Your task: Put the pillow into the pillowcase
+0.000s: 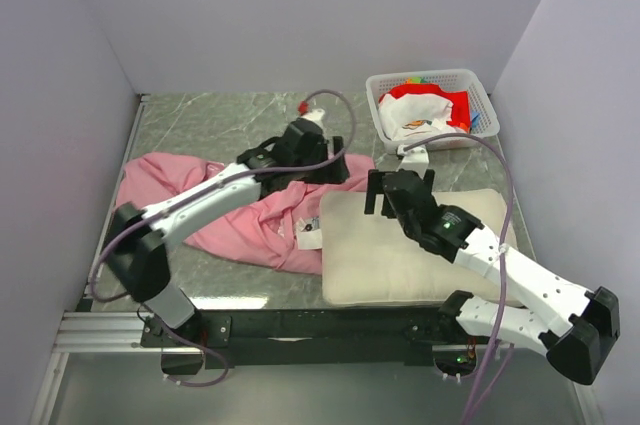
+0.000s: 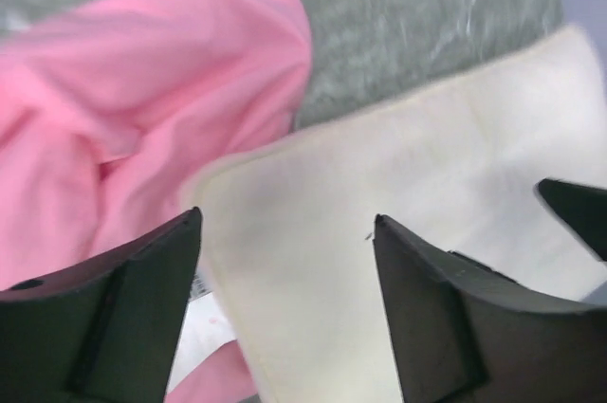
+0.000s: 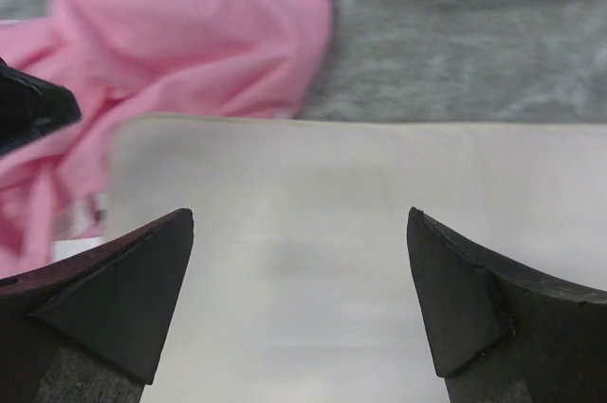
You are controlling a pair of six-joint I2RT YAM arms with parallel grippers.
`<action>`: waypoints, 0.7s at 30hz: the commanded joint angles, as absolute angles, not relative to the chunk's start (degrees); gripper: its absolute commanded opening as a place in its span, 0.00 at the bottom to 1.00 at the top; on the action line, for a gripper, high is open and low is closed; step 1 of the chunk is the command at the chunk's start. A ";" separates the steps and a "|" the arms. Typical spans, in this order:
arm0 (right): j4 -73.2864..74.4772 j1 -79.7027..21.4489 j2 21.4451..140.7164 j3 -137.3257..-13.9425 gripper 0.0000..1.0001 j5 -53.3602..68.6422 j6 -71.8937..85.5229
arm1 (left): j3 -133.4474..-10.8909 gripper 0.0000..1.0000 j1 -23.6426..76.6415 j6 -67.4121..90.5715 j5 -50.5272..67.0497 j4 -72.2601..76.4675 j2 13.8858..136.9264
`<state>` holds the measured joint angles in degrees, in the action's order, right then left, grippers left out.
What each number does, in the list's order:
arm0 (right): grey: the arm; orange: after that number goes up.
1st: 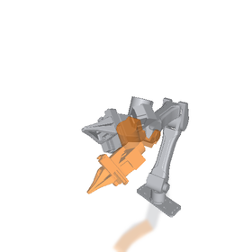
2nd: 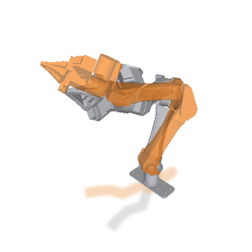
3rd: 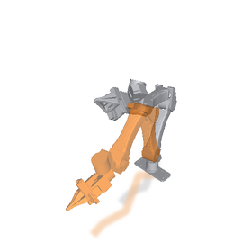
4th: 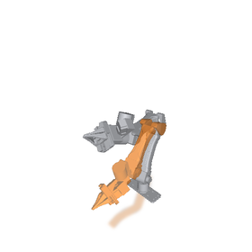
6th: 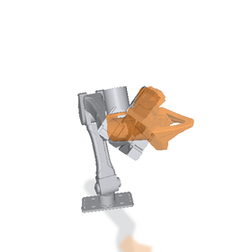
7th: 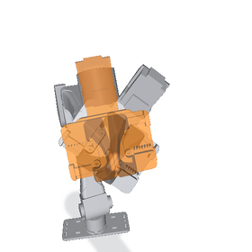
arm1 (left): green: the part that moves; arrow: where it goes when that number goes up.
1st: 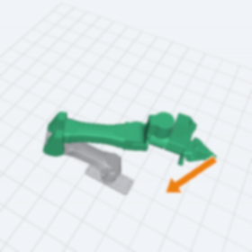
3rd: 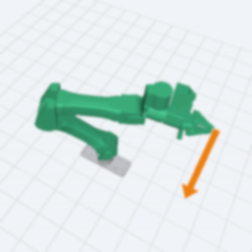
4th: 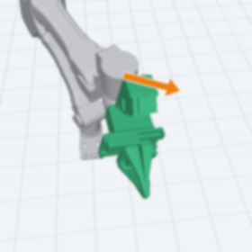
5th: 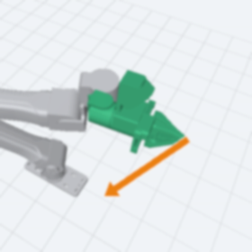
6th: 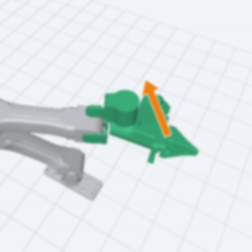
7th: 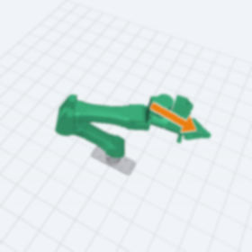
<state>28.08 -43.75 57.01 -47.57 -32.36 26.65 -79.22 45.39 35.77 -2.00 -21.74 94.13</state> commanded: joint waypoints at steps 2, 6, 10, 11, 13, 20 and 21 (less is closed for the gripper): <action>18.03 -44.73 55.98 -49.75 1.00 -16.38 21.36 | -69.54 0.72 39.75 41.12 -17.65 -25.57 78.77; 15.47 -47.01 60.55 -50.35 1.00 -13.54 21.09 | -58.66 0.72 36.66 43.76 -21.89 -27.69 75.32; 12.66 -51.06 68.00 -53.78 1.00 -13.88 21.09 | -52.21 0.70 34.55 45.44 -21.88 -24.43 77.33; 13.61 -51.50 69.51 -54.92 1.00 -14.58 21.35 | -51.69 0.69 33.84 46.14 -22.23 -23.91 78.30; 14.50 -52.12 72.93 -57.47 1.00 -16.52 21.97 | -50.10 0.68 33.23 46.49 -21.28 -22.68 80.59; 11.52 -52.99 80.23 -60.19 0.98 -12.57 20.83 | -48.78 0.59 32.08 47.11 -22.41 -20.31 84.19; 11.51 -53.43 81.46 -60.99 0.97 -12.31 21.09 | -48.52 0.56 32.08 47.11 -21.98 -19.61 84.81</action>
